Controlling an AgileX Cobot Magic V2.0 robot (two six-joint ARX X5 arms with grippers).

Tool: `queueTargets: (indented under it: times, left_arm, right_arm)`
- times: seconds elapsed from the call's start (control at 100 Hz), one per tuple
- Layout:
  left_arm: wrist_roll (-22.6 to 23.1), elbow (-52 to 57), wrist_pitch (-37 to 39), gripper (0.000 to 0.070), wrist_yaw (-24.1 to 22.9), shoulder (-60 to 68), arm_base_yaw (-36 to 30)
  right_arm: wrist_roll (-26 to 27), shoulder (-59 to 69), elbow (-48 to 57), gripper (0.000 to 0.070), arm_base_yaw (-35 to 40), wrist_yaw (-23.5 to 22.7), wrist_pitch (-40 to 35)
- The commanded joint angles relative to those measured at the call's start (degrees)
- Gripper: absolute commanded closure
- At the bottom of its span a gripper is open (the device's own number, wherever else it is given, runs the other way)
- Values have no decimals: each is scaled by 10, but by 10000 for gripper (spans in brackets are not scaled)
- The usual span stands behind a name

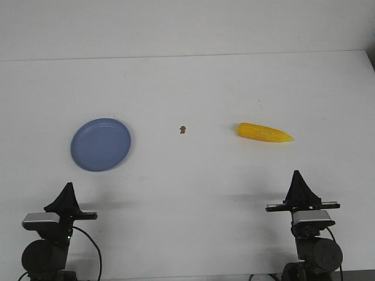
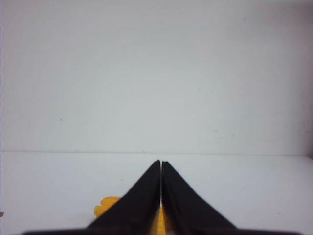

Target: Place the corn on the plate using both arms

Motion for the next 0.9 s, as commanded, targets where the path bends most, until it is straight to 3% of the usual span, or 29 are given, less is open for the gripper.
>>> queueTargets:
  times: [0.0, 0.2, 0.66, 0.89]
  left_arm:
    - [-2, 39, -21, 688, 0, 6, 1]
    - [-45, 134, -72, 688, 0, 64, 1]
    - [-42, 463, -350, 688, 0, 300, 1]
    - [-42, 549, -468, 688, 0, 364, 1]
  right_arm:
    - [8, 0, 26, 694, -1, 0, -8]
    - [8, 18, 135, 694, -1, 0, -148]
    - [8, 219, 457, 694, -1, 0, -513]
    - [10, 285, 535, 694, -1, -3, -591]
